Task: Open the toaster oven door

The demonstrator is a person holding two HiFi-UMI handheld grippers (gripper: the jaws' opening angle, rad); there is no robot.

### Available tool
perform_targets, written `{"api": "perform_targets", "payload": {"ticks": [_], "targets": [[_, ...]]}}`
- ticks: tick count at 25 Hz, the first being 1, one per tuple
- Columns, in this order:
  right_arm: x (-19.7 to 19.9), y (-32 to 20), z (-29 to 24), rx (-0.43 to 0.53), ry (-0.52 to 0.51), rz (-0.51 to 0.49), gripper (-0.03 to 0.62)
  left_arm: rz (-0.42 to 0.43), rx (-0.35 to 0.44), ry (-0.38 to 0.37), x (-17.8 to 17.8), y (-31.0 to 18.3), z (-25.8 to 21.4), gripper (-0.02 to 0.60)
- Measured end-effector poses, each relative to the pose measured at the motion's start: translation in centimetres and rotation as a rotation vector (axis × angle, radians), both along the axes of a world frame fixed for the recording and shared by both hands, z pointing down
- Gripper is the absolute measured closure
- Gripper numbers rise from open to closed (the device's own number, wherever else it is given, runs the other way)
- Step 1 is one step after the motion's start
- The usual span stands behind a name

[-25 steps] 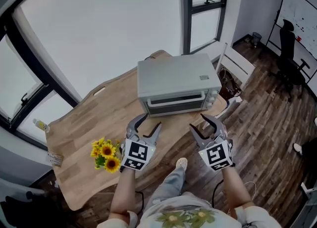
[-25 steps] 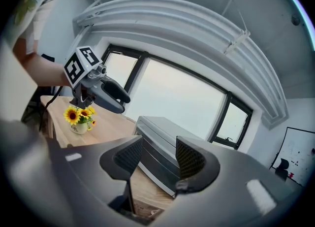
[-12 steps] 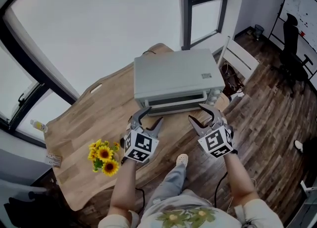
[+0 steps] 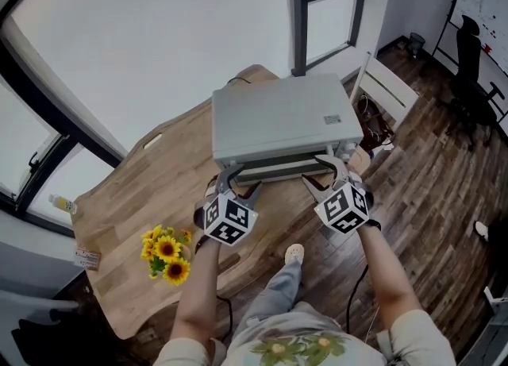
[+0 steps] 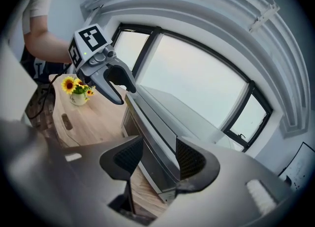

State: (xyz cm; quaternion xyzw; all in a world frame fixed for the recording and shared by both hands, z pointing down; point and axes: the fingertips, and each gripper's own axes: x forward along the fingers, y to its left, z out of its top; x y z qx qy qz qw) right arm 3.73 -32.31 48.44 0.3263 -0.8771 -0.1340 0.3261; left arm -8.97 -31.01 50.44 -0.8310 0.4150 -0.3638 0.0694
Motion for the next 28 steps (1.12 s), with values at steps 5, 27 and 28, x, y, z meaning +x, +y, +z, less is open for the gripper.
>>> {"api": "perform_targets", "payload": {"ticks": [5, 27, 28], "targets": [[0.0, -1.2, 1.5, 0.011, 0.112, -0.008, 0.396, 0.016, -0.040, -0.050, 0.0, -0.8, 1.6, 0.360], [0.9, 0.1, 3.5, 0.127, 0.227, 0.079, 0.434, -0.057, 0.012, 0.045, -0.1, 0.7, 2.1, 0.407], [0.9, 0.3, 3.6, 0.126, 0.226, 0.083, 0.434, -0.058, 0.012, 0.050, -0.1, 1.0, 2.2, 0.407]]}}
